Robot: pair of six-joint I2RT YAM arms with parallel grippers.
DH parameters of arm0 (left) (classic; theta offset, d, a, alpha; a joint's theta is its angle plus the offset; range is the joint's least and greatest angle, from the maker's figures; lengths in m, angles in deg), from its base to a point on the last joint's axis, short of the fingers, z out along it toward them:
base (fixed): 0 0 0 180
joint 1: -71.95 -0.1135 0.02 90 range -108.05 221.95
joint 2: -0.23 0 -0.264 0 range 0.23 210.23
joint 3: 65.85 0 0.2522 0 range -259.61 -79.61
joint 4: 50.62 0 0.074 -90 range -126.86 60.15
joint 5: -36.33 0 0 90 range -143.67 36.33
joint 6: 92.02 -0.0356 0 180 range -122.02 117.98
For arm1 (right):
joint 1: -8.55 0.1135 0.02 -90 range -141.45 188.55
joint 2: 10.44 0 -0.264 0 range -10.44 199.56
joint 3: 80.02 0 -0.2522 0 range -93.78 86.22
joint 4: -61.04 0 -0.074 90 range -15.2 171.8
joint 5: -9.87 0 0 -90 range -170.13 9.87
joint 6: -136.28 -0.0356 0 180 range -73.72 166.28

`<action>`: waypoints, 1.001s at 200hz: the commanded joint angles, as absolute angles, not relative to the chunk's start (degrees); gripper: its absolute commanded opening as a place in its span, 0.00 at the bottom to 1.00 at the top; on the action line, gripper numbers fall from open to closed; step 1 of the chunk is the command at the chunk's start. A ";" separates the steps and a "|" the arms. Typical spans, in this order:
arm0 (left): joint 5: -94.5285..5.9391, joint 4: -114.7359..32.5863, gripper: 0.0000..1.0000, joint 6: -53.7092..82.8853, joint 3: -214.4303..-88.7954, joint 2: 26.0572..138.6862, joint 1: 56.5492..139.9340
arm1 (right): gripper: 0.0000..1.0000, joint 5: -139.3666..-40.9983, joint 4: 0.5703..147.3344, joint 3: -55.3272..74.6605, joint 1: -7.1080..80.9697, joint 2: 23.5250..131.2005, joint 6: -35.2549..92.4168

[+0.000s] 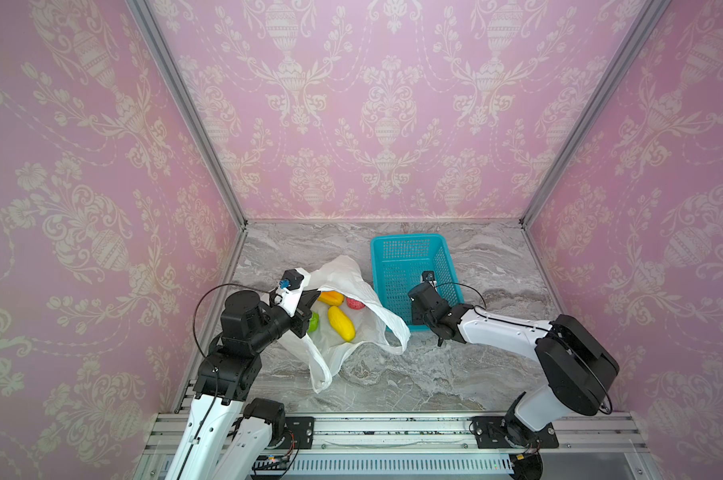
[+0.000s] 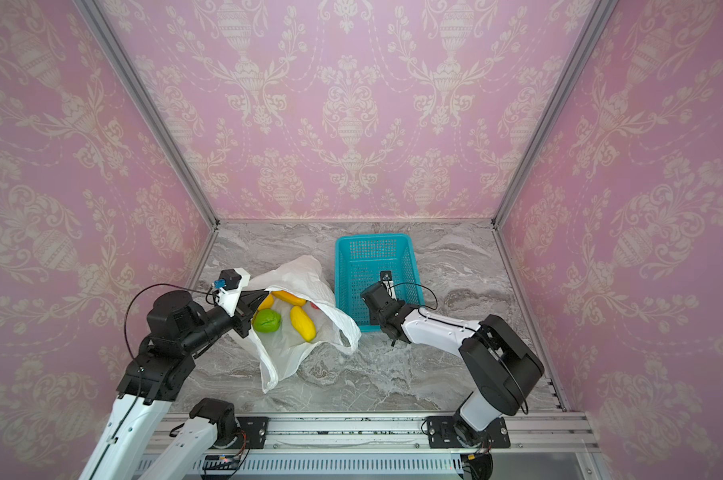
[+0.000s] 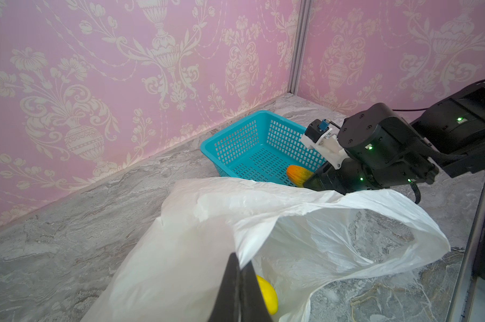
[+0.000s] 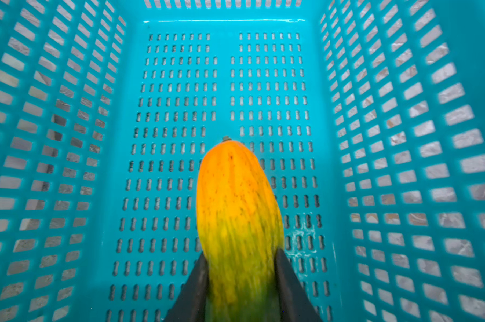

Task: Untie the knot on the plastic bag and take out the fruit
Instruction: 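Lower the papaya into the teal basket with the right gripper, then open the right gripper to release the papaya in the basket, then move the right gripper back over the bag and down into it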

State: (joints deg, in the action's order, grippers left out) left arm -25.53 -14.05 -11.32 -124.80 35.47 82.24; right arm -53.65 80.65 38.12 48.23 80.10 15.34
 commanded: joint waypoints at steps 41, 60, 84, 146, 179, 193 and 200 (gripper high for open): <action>-25.45 -14.53 0.00 -10.89 -124.37 34.59 81.71 | 0.63 -51.48 79.75 40.08 45.81 76.70 17.12; -25.40 -14.62 0.00 -10.81 -124.35 34.68 81.80 | 0.79 -50.78 78.25 41.62 46.77 72.30 18.19; -25.70 -14.53 0.00 -10.90 -124.41 34.65 81.73 | 1.00 -48.60 77.06 42.97 49.06 67.02 19.52; -26.63 -14.28 0.00 -10.87 -124.45 34.97 81.63 | 0.79 -45.23 74.34 48.79 52.85 49.16 21.56; -26.67 -14.29 0.00 -10.89 -124.52 34.95 81.54 | 0.70 -46.04 72.60 52.89 56.53 33.90 25.91; -26.56 -14.28 0.00 -10.90 -124.53 34.91 81.55 | 0.66 -46.90 72.69 52.78 59.75 29.62 29.29; -26.63 -14.30 0.00 -10.90 -124.52 34.92 81.57 | 0.63 -47.67 72.44 52.39 61.67 28.46 31.19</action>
